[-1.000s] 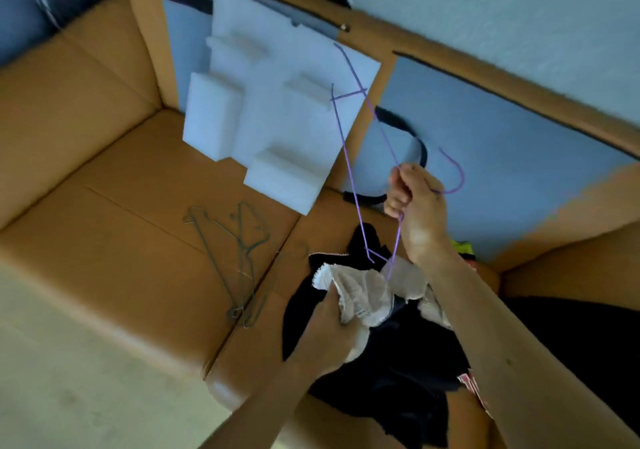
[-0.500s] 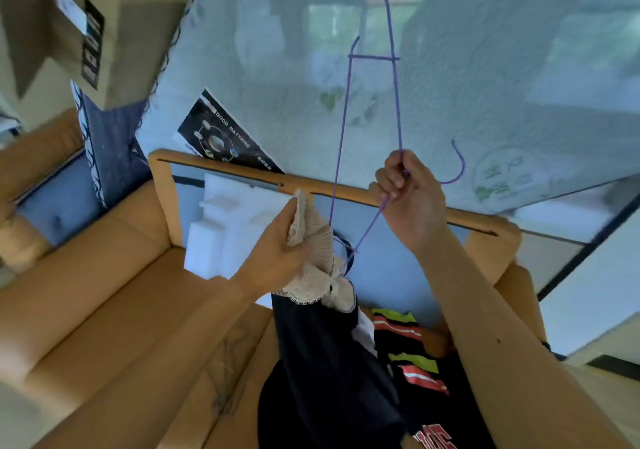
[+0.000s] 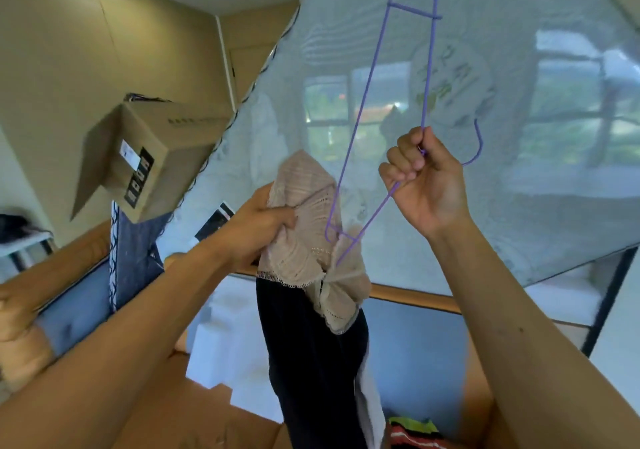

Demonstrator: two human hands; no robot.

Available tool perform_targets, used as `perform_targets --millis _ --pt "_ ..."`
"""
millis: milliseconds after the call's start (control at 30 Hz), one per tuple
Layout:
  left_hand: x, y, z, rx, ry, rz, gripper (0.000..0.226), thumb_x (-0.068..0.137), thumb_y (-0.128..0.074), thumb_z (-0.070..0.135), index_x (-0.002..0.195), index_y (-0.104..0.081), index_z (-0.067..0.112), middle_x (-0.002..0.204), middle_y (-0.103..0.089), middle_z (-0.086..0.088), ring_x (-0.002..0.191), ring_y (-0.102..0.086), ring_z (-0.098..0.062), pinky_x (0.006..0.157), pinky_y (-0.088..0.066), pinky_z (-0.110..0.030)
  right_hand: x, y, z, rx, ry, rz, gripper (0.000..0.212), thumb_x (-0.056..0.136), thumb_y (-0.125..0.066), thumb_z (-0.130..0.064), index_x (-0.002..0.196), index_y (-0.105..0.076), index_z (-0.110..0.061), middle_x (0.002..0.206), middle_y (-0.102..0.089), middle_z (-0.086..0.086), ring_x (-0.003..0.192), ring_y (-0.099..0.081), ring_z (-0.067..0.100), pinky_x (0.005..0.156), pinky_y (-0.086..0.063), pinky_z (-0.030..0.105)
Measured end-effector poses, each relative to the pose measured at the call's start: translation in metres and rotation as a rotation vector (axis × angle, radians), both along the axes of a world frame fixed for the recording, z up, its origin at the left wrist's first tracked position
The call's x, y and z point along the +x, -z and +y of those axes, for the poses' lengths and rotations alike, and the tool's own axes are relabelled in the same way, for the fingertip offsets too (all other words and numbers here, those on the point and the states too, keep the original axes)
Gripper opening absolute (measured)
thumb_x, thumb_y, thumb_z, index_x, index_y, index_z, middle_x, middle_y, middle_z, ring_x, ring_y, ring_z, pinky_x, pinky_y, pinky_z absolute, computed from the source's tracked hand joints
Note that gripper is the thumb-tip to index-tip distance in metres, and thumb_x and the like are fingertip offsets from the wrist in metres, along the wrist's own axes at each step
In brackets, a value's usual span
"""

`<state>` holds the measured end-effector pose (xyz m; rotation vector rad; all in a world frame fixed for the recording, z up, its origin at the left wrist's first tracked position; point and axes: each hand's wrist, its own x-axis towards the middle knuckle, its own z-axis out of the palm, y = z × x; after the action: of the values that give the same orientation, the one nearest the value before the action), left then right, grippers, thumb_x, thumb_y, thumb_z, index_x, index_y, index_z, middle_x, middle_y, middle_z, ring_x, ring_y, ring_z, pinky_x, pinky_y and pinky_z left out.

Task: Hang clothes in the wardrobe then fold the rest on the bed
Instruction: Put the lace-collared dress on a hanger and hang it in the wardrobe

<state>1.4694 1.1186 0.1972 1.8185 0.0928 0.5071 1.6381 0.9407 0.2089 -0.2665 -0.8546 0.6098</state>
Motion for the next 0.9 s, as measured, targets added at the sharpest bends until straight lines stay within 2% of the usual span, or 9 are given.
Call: perform_targets --millis 100,167,233,333,467,667,833,900 --pt "0.002 -0.012 0.006 -0.024 0.045 0.000 0.045 0.065 -0.053 0.003 0.104 -0.070 0.017 0.089 -0.074 -0.003 0.084 -0.070 -0.019 0.074 -0.056 -0.029 -0.008 -0.027 0.009 0.050 -0.015 -0.027 0.028 0.097 -0.047 -0.025 0.078 -0.063 -0.012 0.055 -0.035 -0.004 0.048 -0.032 0.009 0.051 -0.033 0.021" --pt "0.003 -0.016 0.009 -0.019 0.060 -0.007 0.047 0.066 -0.053 0.002 0.107 -0.070 0.017 0.098 -0.072 -0.009 0.094 -0.069 -0.025 0.085 -0.053 -0.036 -0.008 -0.045 0.011 0.092 -0.034 -0.040 0.026 0.097 -0.047 -0.024 0.080 -0.061 -0.011 0.055 -0.036 -0.003 0.048 -0.033 0.009 0.050 -0.034 0.022" --pt "0.002 -0.019 0.011 -0.043 0.058 -0.014 0.049 0.065 -0.053 0.002 0.109 -0.070 0.017 0.103 -0.072 -0.011 0.098 -0.068 -0.028 0.089 -0.053 -0.039 -0.008 -0.059 0.016 0.092 -0.040 -0.070 0.026 0.097 -0.047 -0.024 0.080 -0.061 -0.011 0.055 -0.036 -0.004 0.047 -0.033 0.009 0.049 -0.034 0.021" --pt "0.003 -0.023 0.017 -0.077 0.054 -0.023 0.049 0.066 -0.054 0.001 0.110 -0.071 0.015 0.103 -0.072 -0.014 0.096 -0.069 -0.029 0.085 -0.056 -0.038 -0.012 -0.057 0.032 0.014 -0.034 -0.102 0.027 0.096 -0.047 -0.025 0.078 -0.063 -0.012 0.053 -0.035 -0.005 0.046 -0.033 0.007 0.048 -0.032 0.020" --pt "0.006 -0.031 0.023 -0.111 0.019 -0.046 0.041 0.068 -0.054 -0.003 0.100 -0.073 0.013 0.090 -0.072 -0.011 0.086 -0.070 -0.026 0.071 -0.058 -0.033 -0.008 -0.021 0.055 -0.119 -0.019 -0.087 0.030 0.099 -0.046 -0.024 0.077 -0.063 -0.012 0.053 -0.036 -0.005 0.047 -0.033 0.008 0.047 -0.035 0.021" --pt "0.012 -0.044 0.031 -0.158 -0.012 -0.095 0.042 0.078 -0.050 -0.015 0.105 -0.071 0.009 0.103 -0.071 -0.017 0.095 -0.069 -0.030 0.082 -0.060 -0.039 0.004 0.027 0.075 -0.246 -0.031 -0.107 0.025 0.099 -0.046 -0.020 0.082 -0.061 -0.007 0.054 -0.038 -0.003 0.049 -0.034 0.010 0.050 -0.037 0.024" --pt "0.015 -0.051 0.044 -0.212 -0.067 -0.154 0.044 0.086 -0.042 -0.021 0.095 -0.068 0.013 0.080 -0.074 -0.005 0.077 -0.072 -0.019 0.073 -0.061 -0.033 0.018 0.056 0.058 -0.469 0.049 -0.179 0.025 0.097 -0.049 -0.018 0.081 -0.064 -0.006 0.059 -0.039 0.002 0.051 -0.038 0.013 0.054 -0.040 0.026" --pt "0.016 -0.054 0.048 -0.205 -0.058 -0.170 0.044 0.086 -0.041 -0.022 0.094 -0.068 0.012 0.078 -0.074 -0.003 0.076 -0.071 -0.018 0.073 -0.061 -0.032 0.023 0.062 0.048 -0.593 0.123 -0.277 0.024 0.096 -0.050 -0.019 0.081 -0.063 -0.006 0.061 -0.039 0.004 0.055 -0.040 0.015 0.057 -0.042 0.025"
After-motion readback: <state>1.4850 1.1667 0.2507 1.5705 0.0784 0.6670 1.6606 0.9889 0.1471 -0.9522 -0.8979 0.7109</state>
